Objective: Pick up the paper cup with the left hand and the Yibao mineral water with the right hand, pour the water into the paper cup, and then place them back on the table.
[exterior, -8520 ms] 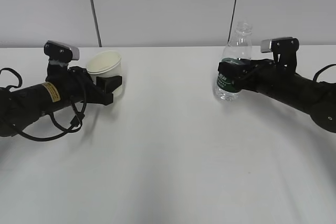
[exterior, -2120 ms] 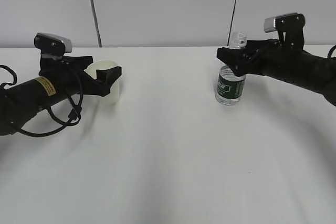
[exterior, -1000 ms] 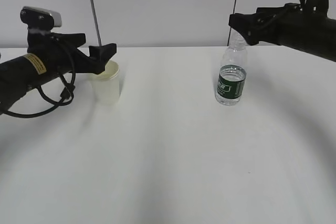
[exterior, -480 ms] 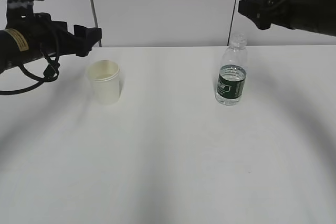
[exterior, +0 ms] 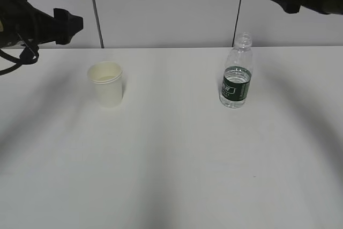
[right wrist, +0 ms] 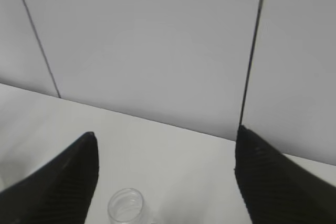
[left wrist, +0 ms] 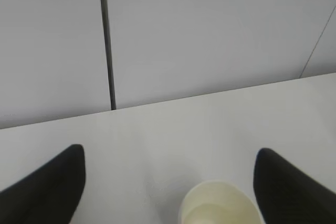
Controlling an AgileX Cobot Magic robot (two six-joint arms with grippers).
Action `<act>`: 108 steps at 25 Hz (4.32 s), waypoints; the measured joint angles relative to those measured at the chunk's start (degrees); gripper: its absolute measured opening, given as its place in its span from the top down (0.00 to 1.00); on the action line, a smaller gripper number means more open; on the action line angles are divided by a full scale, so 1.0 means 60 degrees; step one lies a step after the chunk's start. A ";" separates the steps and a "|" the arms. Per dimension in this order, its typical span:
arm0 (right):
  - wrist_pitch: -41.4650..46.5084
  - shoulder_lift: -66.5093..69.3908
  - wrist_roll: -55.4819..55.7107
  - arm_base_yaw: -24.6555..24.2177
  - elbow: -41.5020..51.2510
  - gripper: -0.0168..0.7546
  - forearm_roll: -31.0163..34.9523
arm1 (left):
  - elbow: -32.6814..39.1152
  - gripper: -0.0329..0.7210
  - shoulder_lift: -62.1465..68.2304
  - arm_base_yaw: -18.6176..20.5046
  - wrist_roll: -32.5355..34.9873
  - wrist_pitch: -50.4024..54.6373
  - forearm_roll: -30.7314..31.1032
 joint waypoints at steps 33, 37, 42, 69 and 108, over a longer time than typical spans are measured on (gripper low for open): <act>0.2537 -0.0412 0.4288 0.0000 -0.1126 0.21 -0.7269 | -0.1899 0.28 -0.0073 0.0007 0.1666 1.0307 -0.3839; 0.2537 -0.0412 0.4517 0.0000 -0.1126 0.21 -0.7289 | -0.1899 0.29 -0.0073 0.0007 0.2205 1.1609 -0.4066; 0.2537 -0.0412 0.4540 0.0000 -0.1126 0.21 -0.7289 | -0.1910 0.30 -0.0086 0.0007 0.2852 1.3106 -0.4513; 0.2594 -0.0412 0.5291 0.0000 -0.1126 0.22 -0.7306 | 0.0516 0.47 -0.5844 0.0007 0.3395 1.4710 -0.4765; 0.2615 -0.0432 0.5610 0.0000 -0.1126 0.22 -0.7306 | 0.3750 0.47 -1.5511 0.0007 0.3747 1.3591 -0.4856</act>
